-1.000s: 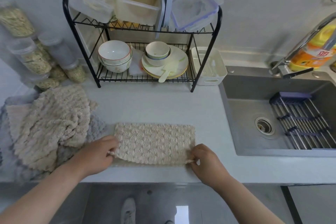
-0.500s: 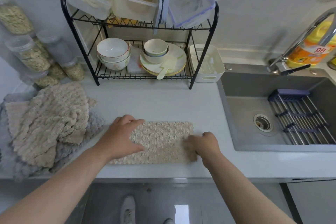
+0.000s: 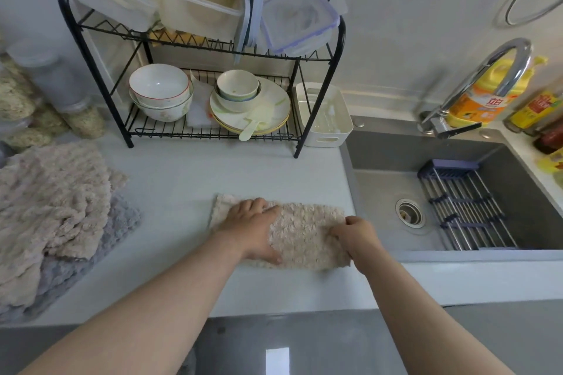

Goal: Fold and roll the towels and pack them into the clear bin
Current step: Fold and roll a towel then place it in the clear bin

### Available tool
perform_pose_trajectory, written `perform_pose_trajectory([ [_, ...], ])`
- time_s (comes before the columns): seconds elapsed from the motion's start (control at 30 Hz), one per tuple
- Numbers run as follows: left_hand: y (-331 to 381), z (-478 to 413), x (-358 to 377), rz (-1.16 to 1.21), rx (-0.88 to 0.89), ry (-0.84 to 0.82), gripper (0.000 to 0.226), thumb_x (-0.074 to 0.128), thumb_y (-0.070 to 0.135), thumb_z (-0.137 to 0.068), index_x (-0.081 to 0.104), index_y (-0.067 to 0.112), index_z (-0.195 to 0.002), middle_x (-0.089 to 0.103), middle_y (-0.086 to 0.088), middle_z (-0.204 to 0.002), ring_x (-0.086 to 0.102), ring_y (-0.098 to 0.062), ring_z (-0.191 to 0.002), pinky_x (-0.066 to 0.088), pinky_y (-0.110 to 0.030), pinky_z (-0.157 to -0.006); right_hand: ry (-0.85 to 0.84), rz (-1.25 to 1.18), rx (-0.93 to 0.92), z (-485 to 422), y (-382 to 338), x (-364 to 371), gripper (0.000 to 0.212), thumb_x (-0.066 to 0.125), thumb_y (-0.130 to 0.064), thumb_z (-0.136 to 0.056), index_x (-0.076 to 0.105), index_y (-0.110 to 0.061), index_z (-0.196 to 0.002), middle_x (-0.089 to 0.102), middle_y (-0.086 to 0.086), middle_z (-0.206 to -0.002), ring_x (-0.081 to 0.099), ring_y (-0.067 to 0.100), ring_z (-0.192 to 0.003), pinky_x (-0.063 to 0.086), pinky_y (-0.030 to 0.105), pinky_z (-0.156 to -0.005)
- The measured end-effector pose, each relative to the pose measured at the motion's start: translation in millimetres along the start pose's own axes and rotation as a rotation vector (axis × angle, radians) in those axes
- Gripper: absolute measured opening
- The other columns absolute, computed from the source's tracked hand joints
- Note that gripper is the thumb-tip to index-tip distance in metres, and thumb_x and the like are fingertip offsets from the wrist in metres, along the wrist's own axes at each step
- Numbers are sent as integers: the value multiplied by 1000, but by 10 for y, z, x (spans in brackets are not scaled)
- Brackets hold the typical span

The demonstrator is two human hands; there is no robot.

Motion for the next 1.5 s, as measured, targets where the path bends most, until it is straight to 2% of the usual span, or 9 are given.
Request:
perform_pose_trajectory([
  [0.23, -1416, 926, -399, 100, -187, 594, 66, 40, 52, -77, 64, 5, -116, 63, -13, -118, 57, -38, -110, 42, -46, -97, -138, -63, -220, 79, -476, 5, 34, 60, -10, -86, 53, -21, -117, 69, 9, -93, 70, 26, -76, 57, 36, -61],
  [0.47, -1936, 1168, -66, 0, -341, 498, 61, 36, 42, -82, 63, 1, -118, 61, -18, -126, 53, -34, -117, 26, -36, -106, -236, -39, -342, 357, -896, 903, 35, 61, -17, -86, 46, -34, -112, 65, 6, -93, 67, 23, -83, 57, 38, -73],
  [0.77, -2021, 1150, -49, 18, -342, 473, 55, 38, 36, -81, 63, 7, -120, 59, -11, -129, 51, -28, -121, 27, -34, -108, -240, 221, -382, 487, -941, 1914, 26, 68, -31, -78, 53, -18, -94, 64, -3, -80, 63, 17, -73, 55, 34, -68],
  [0.9, -2049, 1155, -42, 19, -336, 483, 53, 39, 37, -82, 62, 10, -120, 58, -8, -129, 49, -26, -123, 30, -36, -108, -375, -22, -310, 608, -908, 1898, 29, 64, -27, -86, 47, -17, -108, 65, 4, -72, 62, 25, -56, 53, 38, -59],
  [0.97, -2047, 1155, -52, 13, -331, 500, 53, 38, 38, -82, 61, 10, -120, 58, -8, -129, 49, -25, -122, 30, -36, -108, -243, -132, -292, 605, -847, 1581, 25, 58, -24, -90, 49, -23, -114, 64, 1, -79, 61, 22, -57, 56, 40, -62],
  [1.1, -2051, 1137, -44, -10, -331, 514, 55, 36, 39, -81, 62, 9, -120, 59, -8, -129, 50, -26, -123, 30, -37, -108, 131, 224, -198, 517, -534, 1050, 35, 56, -40, -85, 54, -15, -109, 65, -4, -84, 61, 14, -74, 44, 27, -62],
  [1.2, -2068, 1134, -22, -13, -343, 502, 58, 34, 42, -82, 61, 10, -122, 58, -6, -131, 49, -25, -125, 32, -39, -109, -67, 253, -74, 456, -358, 1305, 30, 66, -38, -73, 55, -11, -81, 62, -5, -71, 60, 13, -64, 48, 26, -61],
  [1.4, -1926, 1199, -148, 152, -318, 538, 71, 35, 56, -81, 57, 8, -128, 55, -8, -136, 48, -26, -127, 33, -41, -109, -139, 182, -333, 556, -693, 1182, 25, 59, -15, -80, 45, -16, -101, 55, -2, -87, 55, 15, -74, 52, 36, -62],
  [1.5, -1424, 1166, -486, 481, -202, 509, 88, 51, 66, -70, 37, 22, -145, 44, 11, -143, 39, -9, -133, 32, -33, -110, -312, 171, -466, 809, -935, 1012, 34, 65, -14, -79, 47, -26, -105, 63, -2, -95, 64, 17, -81, 57, 34, -64],
])
Point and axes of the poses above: each hand's wrist, its own z-axis away from the middle knuckle, its own x-axis out of the palm, y = z × x, the point moved 8 cm from there along -z, towards the middle knuckle
